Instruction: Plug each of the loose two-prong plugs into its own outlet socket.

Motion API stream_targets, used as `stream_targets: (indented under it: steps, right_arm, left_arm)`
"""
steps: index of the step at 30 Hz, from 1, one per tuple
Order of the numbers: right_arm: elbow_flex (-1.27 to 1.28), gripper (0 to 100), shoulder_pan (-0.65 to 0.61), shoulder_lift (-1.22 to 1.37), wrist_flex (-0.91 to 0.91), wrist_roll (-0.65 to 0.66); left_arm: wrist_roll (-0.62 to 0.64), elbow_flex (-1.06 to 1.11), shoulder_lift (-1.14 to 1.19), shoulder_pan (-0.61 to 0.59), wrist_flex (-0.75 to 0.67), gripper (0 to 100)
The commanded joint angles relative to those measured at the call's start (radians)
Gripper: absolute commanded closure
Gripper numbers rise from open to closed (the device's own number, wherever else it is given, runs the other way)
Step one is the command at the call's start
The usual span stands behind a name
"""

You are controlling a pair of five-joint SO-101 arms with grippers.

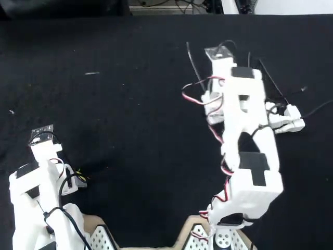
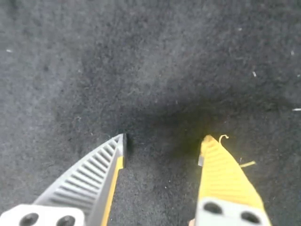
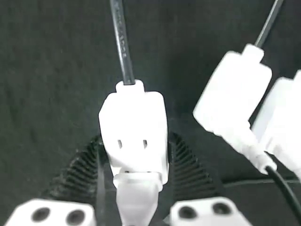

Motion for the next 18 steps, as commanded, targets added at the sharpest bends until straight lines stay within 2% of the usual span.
stream_targets:
  steps: [1,6,18]
  right_arm:
    - [-0.007,98.7,-0.043,-0.059,-0.069,-0.169]
    - [-0.064,98.7,-0.043,0.047,-0.100,-0.281]
    - [-0.332,98.7,-0.043,0.346,-0.008,-0.288]
  left_arm:
    - [0.017,-0.007,-0.011,-0.035,-0.049,74]
    - [0.017,-0.007,-0.011,-0.036,-0.049,74]
    - [0.017,-0.005,-0.011,-0.036,-0.048,74]
